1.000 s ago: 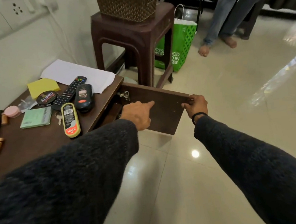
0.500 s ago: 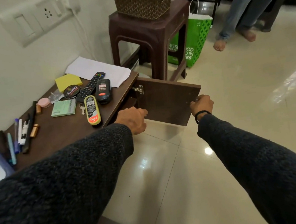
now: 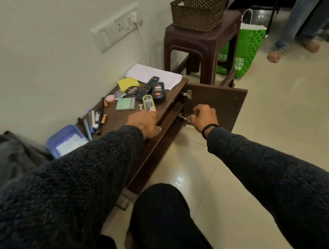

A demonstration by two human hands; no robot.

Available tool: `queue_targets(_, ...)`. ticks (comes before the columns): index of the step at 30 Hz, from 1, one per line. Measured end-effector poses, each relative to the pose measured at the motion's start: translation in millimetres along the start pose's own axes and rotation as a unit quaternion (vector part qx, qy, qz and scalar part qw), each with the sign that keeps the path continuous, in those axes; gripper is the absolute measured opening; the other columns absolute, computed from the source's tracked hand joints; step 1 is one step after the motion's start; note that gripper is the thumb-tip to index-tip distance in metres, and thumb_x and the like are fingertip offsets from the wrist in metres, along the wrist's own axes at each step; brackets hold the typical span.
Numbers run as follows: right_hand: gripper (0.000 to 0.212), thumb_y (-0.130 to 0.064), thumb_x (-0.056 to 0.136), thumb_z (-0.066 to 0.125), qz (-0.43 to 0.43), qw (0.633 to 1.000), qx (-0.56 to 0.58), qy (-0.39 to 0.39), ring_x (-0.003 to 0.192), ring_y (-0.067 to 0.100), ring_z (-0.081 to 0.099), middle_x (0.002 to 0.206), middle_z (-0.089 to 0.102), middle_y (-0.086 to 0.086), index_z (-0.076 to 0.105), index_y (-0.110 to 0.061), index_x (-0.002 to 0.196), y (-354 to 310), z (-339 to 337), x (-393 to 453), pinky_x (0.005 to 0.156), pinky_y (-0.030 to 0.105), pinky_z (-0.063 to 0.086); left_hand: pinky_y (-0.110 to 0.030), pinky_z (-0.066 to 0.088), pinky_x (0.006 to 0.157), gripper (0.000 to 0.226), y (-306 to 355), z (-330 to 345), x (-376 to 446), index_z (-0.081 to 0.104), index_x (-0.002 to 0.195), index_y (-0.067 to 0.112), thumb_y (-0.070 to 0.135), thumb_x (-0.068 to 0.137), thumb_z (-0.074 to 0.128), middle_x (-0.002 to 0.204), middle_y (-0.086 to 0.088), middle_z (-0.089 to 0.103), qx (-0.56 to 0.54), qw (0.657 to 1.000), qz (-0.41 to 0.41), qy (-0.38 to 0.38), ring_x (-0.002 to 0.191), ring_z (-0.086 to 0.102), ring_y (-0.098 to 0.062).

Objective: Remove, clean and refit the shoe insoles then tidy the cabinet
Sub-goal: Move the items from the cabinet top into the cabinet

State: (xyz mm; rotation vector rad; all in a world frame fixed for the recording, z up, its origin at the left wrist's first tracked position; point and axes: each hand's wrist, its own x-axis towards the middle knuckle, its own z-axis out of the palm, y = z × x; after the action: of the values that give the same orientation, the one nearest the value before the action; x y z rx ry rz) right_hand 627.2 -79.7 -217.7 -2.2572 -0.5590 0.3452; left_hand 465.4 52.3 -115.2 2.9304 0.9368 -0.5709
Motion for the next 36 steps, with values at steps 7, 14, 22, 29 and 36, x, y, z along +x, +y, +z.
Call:
queue_targets(7,0.023,-0.025,0.091,0.068,-0.13,0.986,-0.076,-0.068,0.101,0.025,0.065,0.11,0.069,0.009,0.071,-0.017,0.112,-94,-30,-73,0.094,0.041,0.056,-0.043,0.048,0.101,0.064,-51,-9,-84,0.041,0.15,0.027,0.055,0.095,0.057,0.145,-0.011,0.052,-0.009,0.998,-0.06,0.027,0.127,0.055,-0.031)
queue_targets(14,0.014,-0.02,0.09,0.071,-0.192,0.969,-0.131,-0.083,0.099,0.026,0.067,0.106,0.073,0.01,0.075,-0.016,0.102,-143,-54,-124,0.092,0.044,0.057,-0.039,0.05,0.093,0.056,-72,-21,-138,0.054,0.14,0.022,0.053,0.094,0.057,0.138,-0.01,0.058,-0.047,0.994,-0.075,0.058,0.121,0.058,-0.029)
queue_targets(22,0.016,-0.023,0.092,0.07,-0.186,0.961,-0.169,-0.112,0.094,0.021,0.064,0.103,0.072,0.006,0.075,-0.015,0.105,-137,-39,-125,0.086,0.04,0.058,-0.043,0.056,0.091,0.05,-76,36,-132,0.062,0.124,0.018,0.053,0.088,0.065,0.12,-0.008,0.065,-0.2,0.974,-0.104,0.025,0.101,0.064,-0.026)
queue_targets(29,0.014,-0.026,0.091,0.071,-0.125,0.974,-0.148,-0.117,0.096,0.023,0.065,0.107,0.068,0.008,0.072,-0.018,0.102,-116,-8,-90,0.088,0.046,0.059,-0.041,0.055,0.094,0.052,-75,69,-94,0.057,0.135,0.02,0.048,0.091,0.065,0.129,-0.005,0.063,-0.289,0.952,-0.09,0.049,0.109,0.062,-0.022)
queue_targets(36,0.011,-0.029,0.091,0.072,-0.049,0.995,-0.048,-0.069,0.096,0.019,0.065,0.099,0.069,0.002,0.073,-0.019,0.094,-80,31,-39,0.087,0.042,0.058,-0.012,0.042,0.065,0.042,-54,86,-29,0.068,0.114,0.008,0.046,0.097,0.062,0.099,-0.001,0.068,-0.419,0.879,-0.178,0.14,0.078,0.056,-0.004)
